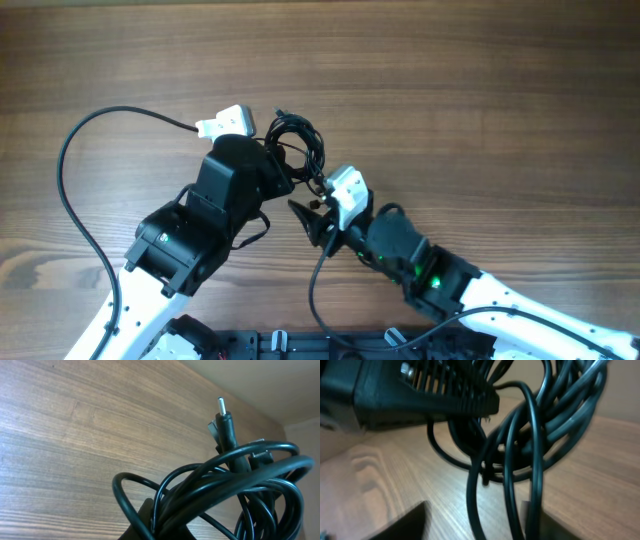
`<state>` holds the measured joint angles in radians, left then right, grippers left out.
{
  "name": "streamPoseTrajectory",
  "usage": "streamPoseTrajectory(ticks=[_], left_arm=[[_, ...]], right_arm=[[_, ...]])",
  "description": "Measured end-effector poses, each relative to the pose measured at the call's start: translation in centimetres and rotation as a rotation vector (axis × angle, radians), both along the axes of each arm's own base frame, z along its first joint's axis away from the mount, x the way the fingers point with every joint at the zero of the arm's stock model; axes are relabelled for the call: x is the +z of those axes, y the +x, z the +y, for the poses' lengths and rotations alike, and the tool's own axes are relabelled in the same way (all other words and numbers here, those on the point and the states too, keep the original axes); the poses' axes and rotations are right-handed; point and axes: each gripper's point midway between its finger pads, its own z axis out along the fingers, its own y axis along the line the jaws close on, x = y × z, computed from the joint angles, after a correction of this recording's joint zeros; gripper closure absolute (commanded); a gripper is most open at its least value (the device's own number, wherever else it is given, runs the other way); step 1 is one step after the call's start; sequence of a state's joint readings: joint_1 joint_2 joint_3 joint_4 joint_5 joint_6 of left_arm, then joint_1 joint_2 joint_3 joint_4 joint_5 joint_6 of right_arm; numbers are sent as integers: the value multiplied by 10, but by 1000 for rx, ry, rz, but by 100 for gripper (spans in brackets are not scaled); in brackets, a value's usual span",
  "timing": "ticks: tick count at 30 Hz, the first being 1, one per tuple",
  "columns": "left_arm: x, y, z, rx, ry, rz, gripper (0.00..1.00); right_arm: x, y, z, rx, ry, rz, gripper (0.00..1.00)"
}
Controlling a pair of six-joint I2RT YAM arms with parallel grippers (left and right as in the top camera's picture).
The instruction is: Untangle cables
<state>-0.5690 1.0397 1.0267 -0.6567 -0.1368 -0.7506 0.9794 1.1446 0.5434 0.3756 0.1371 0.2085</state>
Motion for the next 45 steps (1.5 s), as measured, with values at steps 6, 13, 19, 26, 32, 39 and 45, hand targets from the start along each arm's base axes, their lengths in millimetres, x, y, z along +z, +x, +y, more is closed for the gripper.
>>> streamPoseTrajectory(ticks=[6,13,19,26,32,39,45], left_arm=[[-1,2,7,34,22,-4,96],[-2,5,20,94,79,-22,96],[-4,2,12,49,58,-5,96],[-9,0,-4,-59,64,5,96],[-9,-1,-7,-119,101,-9,96],[-9,-4,-13,-179,109,-13,96],[-18,-5,-14,-238,173,-8,96]], right_arm=[[-6,0,0,-68,30,51,95],[5,-27,6,30,176,249,95],[37,-47,4,121,298,290,95],[41,-34,-7,75,349,333,95],[49,-15,-21,4,449,385,95],[73,-3,-28,-11,589,393,95],[73,11,-40,-62,654,446,95]])
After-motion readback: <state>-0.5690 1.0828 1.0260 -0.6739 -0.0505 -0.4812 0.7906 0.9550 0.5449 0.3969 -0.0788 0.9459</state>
